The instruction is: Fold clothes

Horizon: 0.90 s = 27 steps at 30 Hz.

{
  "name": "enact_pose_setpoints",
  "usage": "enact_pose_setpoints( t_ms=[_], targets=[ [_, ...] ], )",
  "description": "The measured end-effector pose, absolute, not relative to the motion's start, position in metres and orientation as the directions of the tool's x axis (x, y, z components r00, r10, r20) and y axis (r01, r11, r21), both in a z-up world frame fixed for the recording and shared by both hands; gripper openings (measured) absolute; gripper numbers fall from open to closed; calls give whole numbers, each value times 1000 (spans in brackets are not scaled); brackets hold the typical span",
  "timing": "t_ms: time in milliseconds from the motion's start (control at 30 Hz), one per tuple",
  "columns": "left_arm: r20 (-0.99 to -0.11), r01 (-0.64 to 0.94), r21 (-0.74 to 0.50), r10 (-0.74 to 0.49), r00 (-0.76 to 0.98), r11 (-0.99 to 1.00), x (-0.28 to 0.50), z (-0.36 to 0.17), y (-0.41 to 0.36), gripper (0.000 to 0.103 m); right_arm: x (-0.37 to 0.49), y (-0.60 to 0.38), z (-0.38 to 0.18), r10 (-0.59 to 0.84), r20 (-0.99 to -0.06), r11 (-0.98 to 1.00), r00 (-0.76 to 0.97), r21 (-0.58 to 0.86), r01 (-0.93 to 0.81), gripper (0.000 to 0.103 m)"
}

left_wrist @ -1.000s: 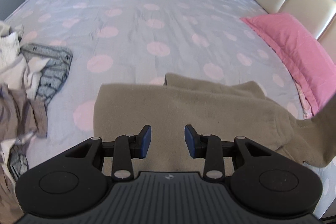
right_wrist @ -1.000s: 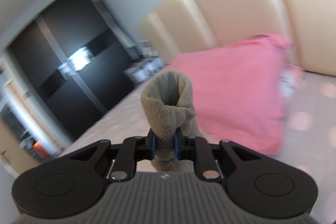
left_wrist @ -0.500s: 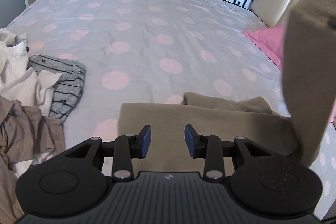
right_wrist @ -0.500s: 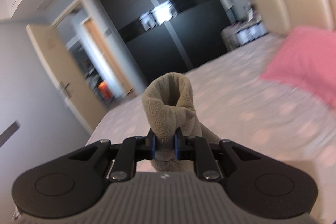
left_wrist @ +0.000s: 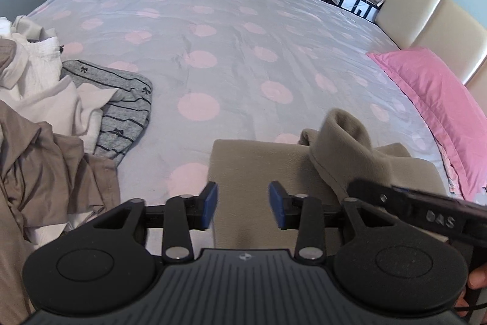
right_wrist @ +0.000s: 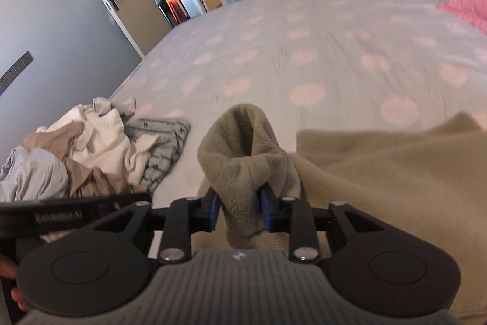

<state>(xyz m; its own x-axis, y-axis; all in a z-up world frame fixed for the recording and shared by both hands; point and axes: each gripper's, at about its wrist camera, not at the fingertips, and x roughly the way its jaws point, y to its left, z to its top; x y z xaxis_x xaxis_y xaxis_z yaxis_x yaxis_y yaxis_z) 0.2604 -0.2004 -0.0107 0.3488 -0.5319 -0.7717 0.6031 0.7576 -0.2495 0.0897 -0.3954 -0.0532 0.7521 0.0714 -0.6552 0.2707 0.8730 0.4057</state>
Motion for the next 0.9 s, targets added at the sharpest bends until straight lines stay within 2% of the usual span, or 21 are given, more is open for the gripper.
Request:
enact_pose_setpoints(
  t_ms=[33,200,333,567,733,900],
  targets=[
    [-768,601,-255,-536,349,757,260,-10,-201,43,87,-396,-53,78,-655,872,752,411,267,44],
    [-754,584,-307,-566,333,752,258,-9,-211,49,61,-404,-40,124,-630,858,767,456,236,66],
    [-750,596,-324,-584,310,734,249,-11,-225,50,38,-418,-26,99,-622,864,777,441,243,67],
    [-792,619,-293,-547,269,729,234,-39,-247,50,-6,-462,-13,-24,-661,881,750,341,328,67],
    [-813,609,-284,-522,257,741,234,-65,-253,43,-51,-510,-19,-124,-731,867,672,249,431,67],
    [-825,610,-256,-498,267,750,236,-73,-256,15,-102,-555,-46,-211,-779,830,591,176,530,67]
  ],
)
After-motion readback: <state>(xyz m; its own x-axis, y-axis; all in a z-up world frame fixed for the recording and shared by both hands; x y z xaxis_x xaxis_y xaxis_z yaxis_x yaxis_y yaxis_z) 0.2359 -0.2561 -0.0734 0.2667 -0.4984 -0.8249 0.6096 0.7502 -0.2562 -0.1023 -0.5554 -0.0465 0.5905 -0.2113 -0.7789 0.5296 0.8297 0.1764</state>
